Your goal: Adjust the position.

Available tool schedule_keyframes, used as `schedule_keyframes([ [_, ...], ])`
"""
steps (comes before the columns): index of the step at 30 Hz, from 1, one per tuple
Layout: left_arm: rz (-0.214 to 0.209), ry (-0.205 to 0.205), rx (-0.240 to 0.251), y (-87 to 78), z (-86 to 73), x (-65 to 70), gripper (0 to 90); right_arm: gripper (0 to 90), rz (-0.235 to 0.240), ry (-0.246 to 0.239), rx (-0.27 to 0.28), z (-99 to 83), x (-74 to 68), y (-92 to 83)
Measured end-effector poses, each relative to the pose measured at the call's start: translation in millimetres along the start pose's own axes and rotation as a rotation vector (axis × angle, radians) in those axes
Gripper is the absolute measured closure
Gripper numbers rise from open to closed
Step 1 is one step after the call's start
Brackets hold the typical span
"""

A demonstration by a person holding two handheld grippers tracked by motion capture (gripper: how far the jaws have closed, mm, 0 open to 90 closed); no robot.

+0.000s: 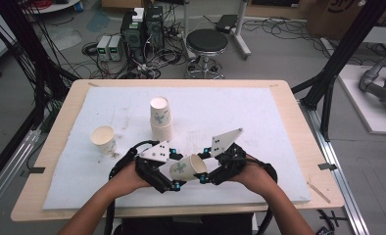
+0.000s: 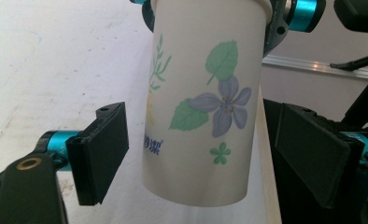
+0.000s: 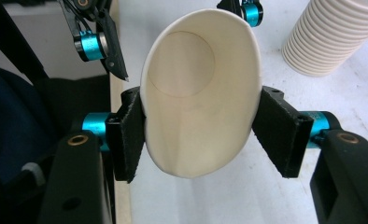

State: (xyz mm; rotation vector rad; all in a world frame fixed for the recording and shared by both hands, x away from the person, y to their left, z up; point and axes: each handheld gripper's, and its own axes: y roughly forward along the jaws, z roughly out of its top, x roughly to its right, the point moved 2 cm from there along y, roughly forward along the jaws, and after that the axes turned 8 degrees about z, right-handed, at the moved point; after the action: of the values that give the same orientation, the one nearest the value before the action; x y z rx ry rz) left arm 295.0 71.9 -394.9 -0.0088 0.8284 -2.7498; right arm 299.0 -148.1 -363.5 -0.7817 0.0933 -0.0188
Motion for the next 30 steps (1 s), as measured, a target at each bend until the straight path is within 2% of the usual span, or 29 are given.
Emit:
schedule_keyframes([
  [8,-0.006,0.011,-0.066,7.5,-2.3,0.3,19.2,37.6,-0.001,-0.009,-0.06,1.1,-0.3,6.7],
  [14,-0.022,0.019,-0.094,13.4,-2.0,1.3,20.7,37.5,0.003,-0.011,-0.077,1.7,-0.5,10.0],
  [30,-0.055,0.025,-0.112,21.4,0.4,2.6,34.5,36.3,0.016,-0.022,-0.115,2.6,-2.6,15.6],
])
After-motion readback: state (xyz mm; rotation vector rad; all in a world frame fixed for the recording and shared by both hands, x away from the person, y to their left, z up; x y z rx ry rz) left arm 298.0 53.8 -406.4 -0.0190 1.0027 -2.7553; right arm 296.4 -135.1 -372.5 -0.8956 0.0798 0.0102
